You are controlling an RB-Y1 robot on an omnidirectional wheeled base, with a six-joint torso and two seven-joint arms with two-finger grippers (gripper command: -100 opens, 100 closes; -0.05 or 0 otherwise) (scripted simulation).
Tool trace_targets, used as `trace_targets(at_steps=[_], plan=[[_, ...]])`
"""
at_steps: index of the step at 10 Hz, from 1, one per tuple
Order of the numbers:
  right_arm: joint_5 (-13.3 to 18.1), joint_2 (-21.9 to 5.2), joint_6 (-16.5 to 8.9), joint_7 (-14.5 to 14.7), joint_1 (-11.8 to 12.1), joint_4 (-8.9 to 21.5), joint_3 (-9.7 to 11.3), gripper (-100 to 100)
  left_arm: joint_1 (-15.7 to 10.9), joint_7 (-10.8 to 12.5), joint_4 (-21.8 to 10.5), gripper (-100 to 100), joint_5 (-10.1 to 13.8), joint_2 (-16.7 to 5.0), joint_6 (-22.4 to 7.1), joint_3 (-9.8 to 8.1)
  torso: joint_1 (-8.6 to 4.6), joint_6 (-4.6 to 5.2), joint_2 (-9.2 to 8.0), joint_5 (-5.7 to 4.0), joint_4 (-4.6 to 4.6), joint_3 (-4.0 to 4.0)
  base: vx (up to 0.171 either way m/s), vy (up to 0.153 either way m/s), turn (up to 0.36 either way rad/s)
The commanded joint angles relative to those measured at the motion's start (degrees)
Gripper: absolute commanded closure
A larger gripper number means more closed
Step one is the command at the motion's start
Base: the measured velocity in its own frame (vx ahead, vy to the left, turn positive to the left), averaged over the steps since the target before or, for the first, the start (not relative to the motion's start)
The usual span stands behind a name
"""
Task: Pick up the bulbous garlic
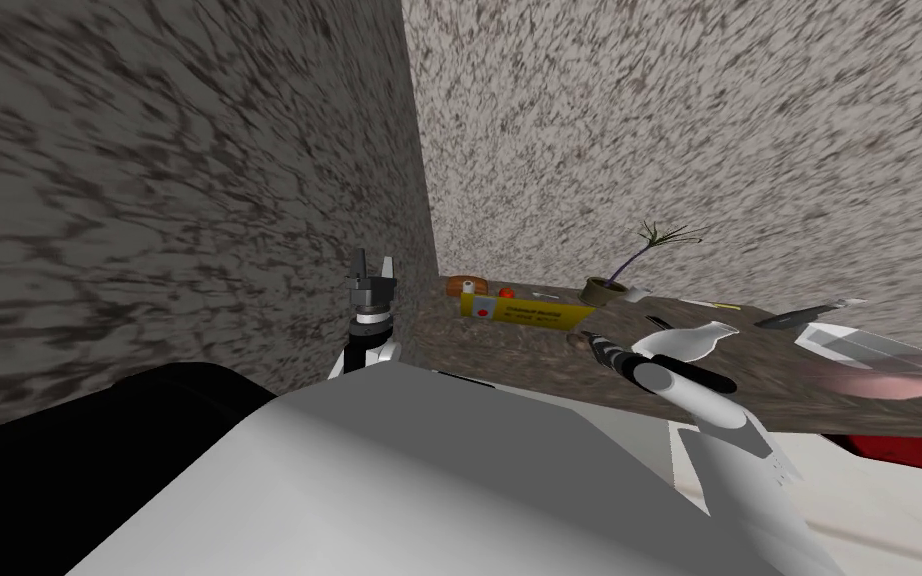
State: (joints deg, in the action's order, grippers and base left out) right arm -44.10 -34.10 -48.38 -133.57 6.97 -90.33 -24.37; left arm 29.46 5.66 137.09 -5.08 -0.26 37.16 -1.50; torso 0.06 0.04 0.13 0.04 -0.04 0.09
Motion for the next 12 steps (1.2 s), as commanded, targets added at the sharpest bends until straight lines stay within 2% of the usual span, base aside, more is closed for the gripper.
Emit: trace_targets(at_steps=[1, 2, 4, 5, 9, 10, 12], plan=[[0.0, 0.0, 0.0, 0.0, 0.0, 0.0, 0.0, 0, 0.0, 0.0, 0.0, 0, 0.0, 0.0, 0.0, 0.0, 0.0, 0.0, 0.0, 0.0, 0.0, 0.0, 0.007, 0.004, 0.0], [-0.6, -0.4, 0.6, 0.7, -0.3, 1.8, -0.8, -100, 0.0, 0.0, 0.0, 0, 0.0, 0.0, 0.0, 0.0, -0.06, 0.0, -0.11, -0.02, 0.03, -0.07, -0.02, 0.011, 0.121], [-1.7, -1.3, 1.7, 2.1, -0.7, 5.1, -2.3, -100, 0.0, 0.0, 0.0, 0, 0.0, 0.0, 0.0, 0.0, -0.03, -0.03, -0.31, -0.01, 0.07, -0.18, -0.057, 0.018, 0.211], [-1.7, -1.3, 1.7, 2.1, -0.7, 5.4, -2.3, -100, 0.0, 0.0, 0.0, 0, 0.0, 0.0, 0.0, 0.0, -0.03, -0.01, -0.4, -0.01, 0.09, -0.23, -0.048, 0.011, 0.07], [-3.9, -3.0, 4.0, 5.0, -1.7, 12.2, -5.4, -100, 0.0, 0.0, 0.0, 0, 0.0, 0.0, 0.0, 0.0, -0.03, -0.01, -0.37, -0.01, 0.09, -0.22, -0.048, 0.021, 0.189], [-3.9, -3.0, 4.0, 5.0, -1.7, 12.6, -5.4, -100, 0.0, 0.0, 0.0, 0, 0.0, 0.0, 0.0, 0.0, -0.02, 0.0, -0.39, -0.01, 0.1, -0.23, -0.037, 0.021, 0.05], [-5.0, -3.9, 5.2, 6.4, -2.2, 16.2, -7.0, -100, 0.0, 0.0, 0.0, 0, 0.0, 0.0, 0.0, 0.0, -0.05, -0.01, -0.31, -0.01, 0.08, -0.19, -0.036, 0.019, 0.174]])
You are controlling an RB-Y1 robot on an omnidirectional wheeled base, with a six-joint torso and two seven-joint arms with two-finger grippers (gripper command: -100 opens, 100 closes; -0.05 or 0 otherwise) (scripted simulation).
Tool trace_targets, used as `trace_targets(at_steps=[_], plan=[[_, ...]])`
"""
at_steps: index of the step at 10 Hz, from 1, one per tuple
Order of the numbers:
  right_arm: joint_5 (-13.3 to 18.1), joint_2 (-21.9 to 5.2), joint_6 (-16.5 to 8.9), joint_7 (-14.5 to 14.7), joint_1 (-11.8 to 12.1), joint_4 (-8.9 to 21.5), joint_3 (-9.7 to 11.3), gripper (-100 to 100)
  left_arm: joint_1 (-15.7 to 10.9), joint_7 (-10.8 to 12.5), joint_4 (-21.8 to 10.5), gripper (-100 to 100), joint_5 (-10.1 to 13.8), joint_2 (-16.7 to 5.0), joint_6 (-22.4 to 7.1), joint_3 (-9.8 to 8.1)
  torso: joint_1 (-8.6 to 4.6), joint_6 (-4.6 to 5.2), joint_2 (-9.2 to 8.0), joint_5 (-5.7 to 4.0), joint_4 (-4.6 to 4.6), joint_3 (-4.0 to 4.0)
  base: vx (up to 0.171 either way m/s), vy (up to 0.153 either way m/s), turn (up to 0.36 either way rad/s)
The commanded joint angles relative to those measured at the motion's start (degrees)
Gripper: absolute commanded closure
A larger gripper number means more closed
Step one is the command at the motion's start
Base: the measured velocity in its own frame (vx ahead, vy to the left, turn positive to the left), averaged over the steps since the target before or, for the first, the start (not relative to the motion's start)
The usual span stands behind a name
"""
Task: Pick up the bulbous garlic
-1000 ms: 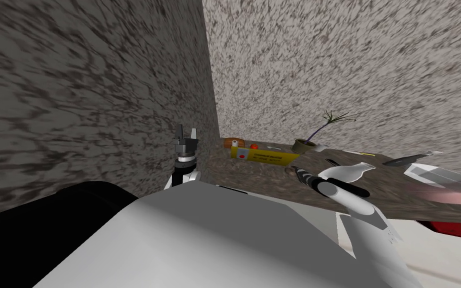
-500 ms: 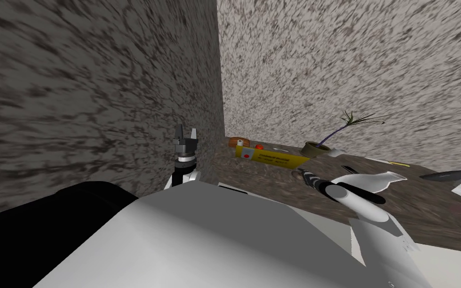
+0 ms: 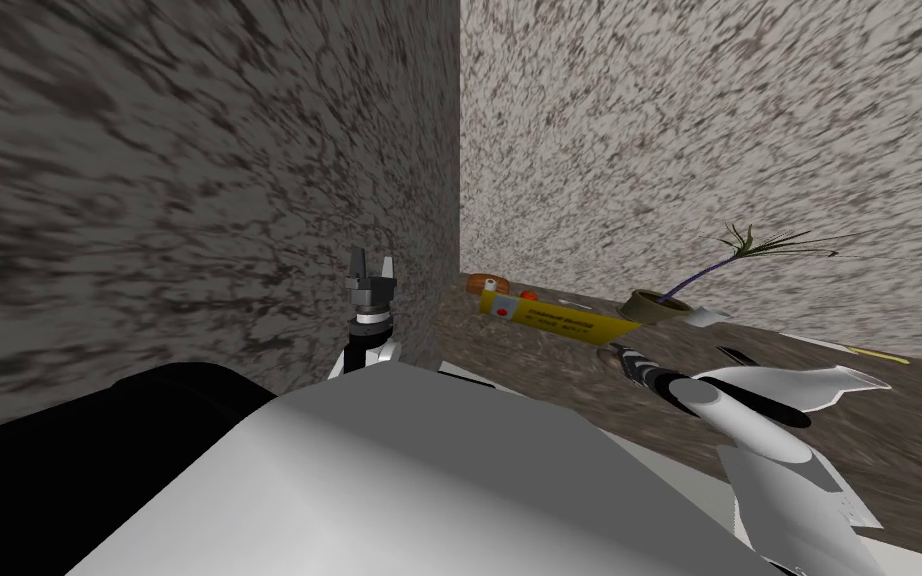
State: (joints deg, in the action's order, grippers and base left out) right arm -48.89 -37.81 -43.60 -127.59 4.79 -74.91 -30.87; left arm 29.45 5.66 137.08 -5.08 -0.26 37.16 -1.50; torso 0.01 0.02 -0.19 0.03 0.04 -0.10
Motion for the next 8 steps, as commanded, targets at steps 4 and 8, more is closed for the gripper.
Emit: trace_targets(at_steps=[4, 8], plan=[[-0.7, -0.4, 0.3, 0.7, 0.4, 1.2, -1.1, 100, 0.0, 0.0, 0.0, 0, 0.0, 0.0, 0.0, -0.01, -0.01, -0.03, 0.1, 0.05, 0.03, 0.03, -0.019, 0.009, 0.058], [-0.7, -0.4, 0.3, 0.7, 0.4, 1.2, -1.1, 0, 0.0, 0.0, 0.0, 0, 0.0, 0.0, 0.0, -0.01, -0.04, 0.03, 0.12, 0.03, 0.0, 0.05, 0.0, 0.0, 0.0]])
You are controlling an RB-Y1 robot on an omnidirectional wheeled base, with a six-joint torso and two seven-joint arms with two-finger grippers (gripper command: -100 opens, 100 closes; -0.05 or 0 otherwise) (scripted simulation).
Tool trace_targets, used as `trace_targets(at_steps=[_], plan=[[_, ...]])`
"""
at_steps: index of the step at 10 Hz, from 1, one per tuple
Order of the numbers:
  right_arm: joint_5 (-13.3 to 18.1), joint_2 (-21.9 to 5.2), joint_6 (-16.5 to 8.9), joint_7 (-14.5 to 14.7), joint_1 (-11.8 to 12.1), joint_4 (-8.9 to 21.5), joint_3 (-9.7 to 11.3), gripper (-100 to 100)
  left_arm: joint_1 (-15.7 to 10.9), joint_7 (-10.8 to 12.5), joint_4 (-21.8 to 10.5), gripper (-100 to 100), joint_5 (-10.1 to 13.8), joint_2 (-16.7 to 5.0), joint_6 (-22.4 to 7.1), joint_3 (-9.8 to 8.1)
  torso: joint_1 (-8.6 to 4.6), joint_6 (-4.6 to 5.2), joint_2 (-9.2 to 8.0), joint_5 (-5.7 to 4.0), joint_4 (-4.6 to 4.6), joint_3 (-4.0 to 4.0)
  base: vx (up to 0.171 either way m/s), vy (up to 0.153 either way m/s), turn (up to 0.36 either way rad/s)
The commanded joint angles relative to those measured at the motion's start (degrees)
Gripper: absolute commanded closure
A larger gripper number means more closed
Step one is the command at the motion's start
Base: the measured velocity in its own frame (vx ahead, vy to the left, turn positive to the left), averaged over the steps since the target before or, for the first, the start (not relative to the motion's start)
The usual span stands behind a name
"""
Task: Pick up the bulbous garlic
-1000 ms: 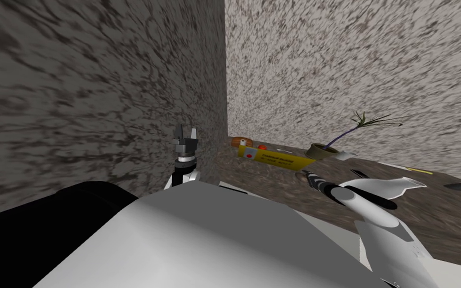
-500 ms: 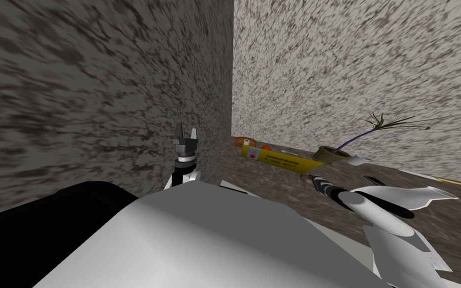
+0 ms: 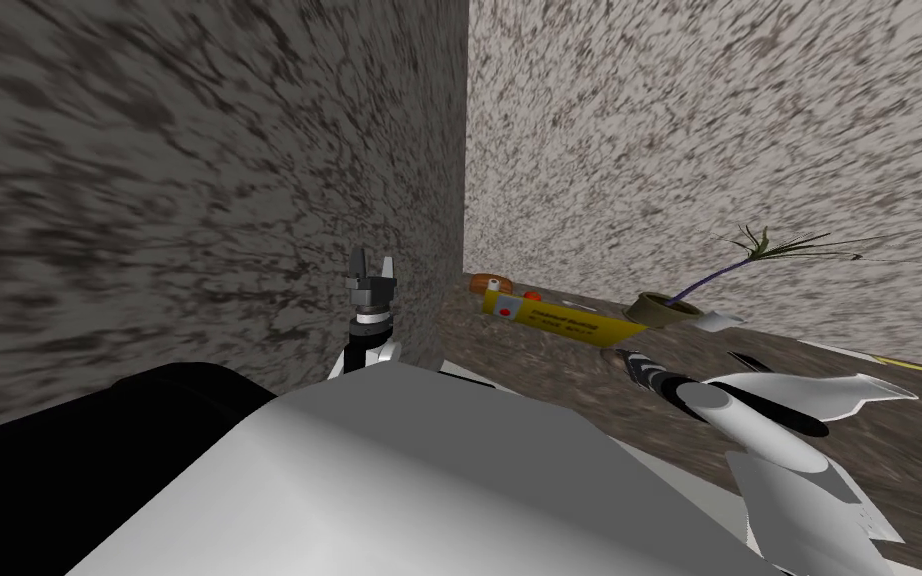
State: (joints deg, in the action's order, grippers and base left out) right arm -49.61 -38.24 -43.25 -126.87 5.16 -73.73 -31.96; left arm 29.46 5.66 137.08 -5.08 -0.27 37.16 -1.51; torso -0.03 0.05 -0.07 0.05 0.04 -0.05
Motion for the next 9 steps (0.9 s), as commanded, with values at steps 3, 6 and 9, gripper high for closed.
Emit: trace_targets(at_steps=[3, 6, 9], plan=[[2.2, 1.6, -1.7, -2.4, 0.4, -5.8, 2.9, 100, 0.0, 0.0, 0.0, 0, 0.0, 0.0, 0.0, -0.01, -0.12, 0.14, 0.1, 0.0, -0.02, 0.06, 0.057, -0.031, -0.279], [3.3, 2.4, -2.8, -3.8, 0.8, -9.4, 4.5, 100, 0.0, 0.0, 0.0, 0, 0.0, 0.0, 0.0, -0.01, -0.08, 0.02, 0.19, -0.01, -0.04, 0.11, 0.052, -0.022, -0.135], [5.0, 3.7, -4.5, -6.0, 1.6, -14.8, 6.8, 100, 0.0, 0.0, 0.0, 0, 0.0, 0.0, 0.0, 0.0, 0.0, 0.01, 0.09, 0.04, 0.01, 0.03, 0.044, -0.018, -0.175]])
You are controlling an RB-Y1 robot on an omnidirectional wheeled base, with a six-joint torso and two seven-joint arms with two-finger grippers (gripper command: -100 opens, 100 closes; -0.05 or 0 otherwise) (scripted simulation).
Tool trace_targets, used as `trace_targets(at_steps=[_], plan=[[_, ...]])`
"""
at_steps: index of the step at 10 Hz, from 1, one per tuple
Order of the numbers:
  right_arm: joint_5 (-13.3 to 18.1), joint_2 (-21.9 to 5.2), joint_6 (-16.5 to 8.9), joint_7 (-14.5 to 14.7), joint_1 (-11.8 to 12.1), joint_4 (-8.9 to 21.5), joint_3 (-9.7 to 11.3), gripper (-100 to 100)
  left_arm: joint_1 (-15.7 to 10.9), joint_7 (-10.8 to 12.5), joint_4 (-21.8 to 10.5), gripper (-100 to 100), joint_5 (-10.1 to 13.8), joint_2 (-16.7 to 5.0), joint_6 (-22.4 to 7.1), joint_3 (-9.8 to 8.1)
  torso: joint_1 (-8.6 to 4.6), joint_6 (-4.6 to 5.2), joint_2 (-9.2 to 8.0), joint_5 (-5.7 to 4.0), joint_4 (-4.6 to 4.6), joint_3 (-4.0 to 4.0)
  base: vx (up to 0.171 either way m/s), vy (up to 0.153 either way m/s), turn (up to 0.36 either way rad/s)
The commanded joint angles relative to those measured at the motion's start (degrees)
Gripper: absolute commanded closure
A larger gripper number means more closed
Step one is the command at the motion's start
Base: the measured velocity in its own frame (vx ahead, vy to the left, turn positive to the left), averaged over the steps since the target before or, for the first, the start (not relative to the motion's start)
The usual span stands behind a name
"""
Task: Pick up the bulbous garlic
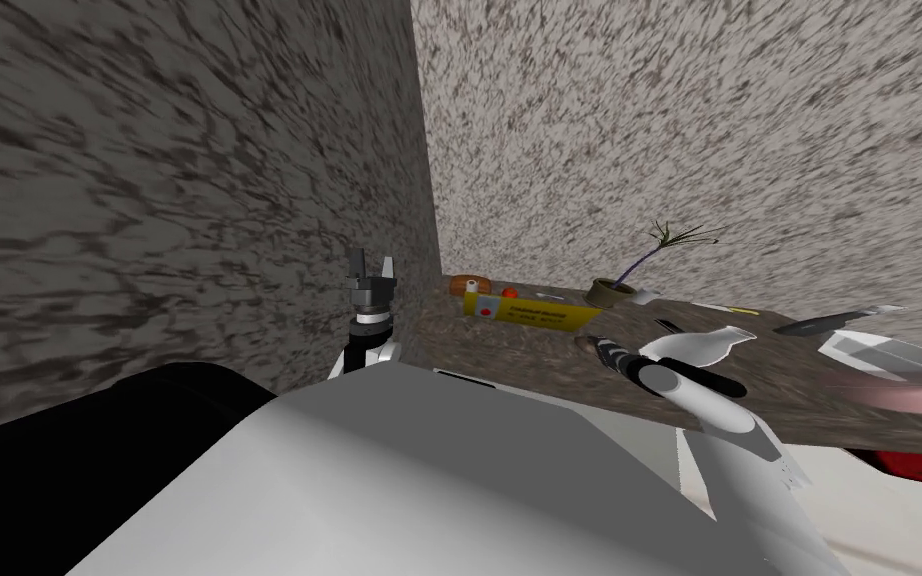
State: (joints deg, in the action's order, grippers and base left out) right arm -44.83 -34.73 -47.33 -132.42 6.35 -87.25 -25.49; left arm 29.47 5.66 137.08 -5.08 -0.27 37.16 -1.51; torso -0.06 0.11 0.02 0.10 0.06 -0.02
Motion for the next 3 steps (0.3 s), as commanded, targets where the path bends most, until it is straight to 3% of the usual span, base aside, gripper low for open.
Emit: trace_targets(at_steps=[1, 2, 3], plan=[[0.7, 0.6, -1.0, -1.1, 0.6, -2.9, 1.1, 100, 0.0, 0.0, 0.0, 0, 0.0, 0.0, 0.0, 0.0, 0.0, 0.0, 0.0, 0.0, 0.0, 0.0, 0.063, -0.016, -0.23], [0.3, 0.4, -0.5, -0.5, 0.6, -1.9, 0.6, 100, 0.0, 0.0, 0.0, 0, 0.0, 0.0, 0.0, 0.0, 0.01, 0.0, 0.0, -0.03, -0.02, 0.01, 0.026, -0.002, -0.043], [0.4, 0.5, -0.6, -0.6, 0.7, -2.2, 0.6, 0, 0.0, 0.0, 0.0, 0, 0.0, 0.0, 0.0, 0.01, 0.02, -0.08, -0.04, -0.02, -0.01, -0.01, 0.0, 0.0, 0.0]])
